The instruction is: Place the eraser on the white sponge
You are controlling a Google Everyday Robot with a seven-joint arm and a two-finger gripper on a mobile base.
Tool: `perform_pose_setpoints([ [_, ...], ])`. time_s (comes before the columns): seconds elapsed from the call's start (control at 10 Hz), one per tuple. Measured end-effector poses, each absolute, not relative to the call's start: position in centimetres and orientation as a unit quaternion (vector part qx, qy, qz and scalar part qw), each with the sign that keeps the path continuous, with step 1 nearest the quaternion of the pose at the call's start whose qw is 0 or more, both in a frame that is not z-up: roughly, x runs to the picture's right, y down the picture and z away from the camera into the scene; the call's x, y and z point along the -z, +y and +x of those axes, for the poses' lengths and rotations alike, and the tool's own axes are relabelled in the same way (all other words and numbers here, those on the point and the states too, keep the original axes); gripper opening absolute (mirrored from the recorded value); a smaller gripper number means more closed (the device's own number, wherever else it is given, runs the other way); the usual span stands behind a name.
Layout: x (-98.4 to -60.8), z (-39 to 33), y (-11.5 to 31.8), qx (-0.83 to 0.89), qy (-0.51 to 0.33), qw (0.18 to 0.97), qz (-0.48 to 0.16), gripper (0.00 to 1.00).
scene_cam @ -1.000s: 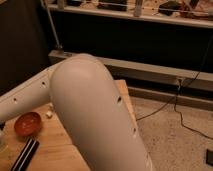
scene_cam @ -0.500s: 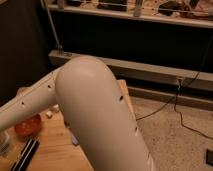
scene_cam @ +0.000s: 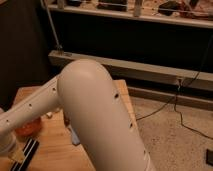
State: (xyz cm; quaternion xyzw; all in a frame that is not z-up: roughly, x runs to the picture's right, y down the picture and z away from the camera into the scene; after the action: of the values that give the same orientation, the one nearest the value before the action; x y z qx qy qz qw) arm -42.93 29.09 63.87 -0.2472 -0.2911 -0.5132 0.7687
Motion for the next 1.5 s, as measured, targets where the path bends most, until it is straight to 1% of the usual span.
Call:
perform_pose_setpoints([
  [0.4, -64.7, -43.6, 31.6, 0.537, -0.305, 0.742, -0.26, 0.65],
  [0.8, -65.9, -42.5, 33.5, 0.533, -0.293, 0.739, -0.291, 0.65],
  [1.5, -68.0, -41.4, 34.0, 0.519, -0.241, 0.758, -0.312, 0.65],
])
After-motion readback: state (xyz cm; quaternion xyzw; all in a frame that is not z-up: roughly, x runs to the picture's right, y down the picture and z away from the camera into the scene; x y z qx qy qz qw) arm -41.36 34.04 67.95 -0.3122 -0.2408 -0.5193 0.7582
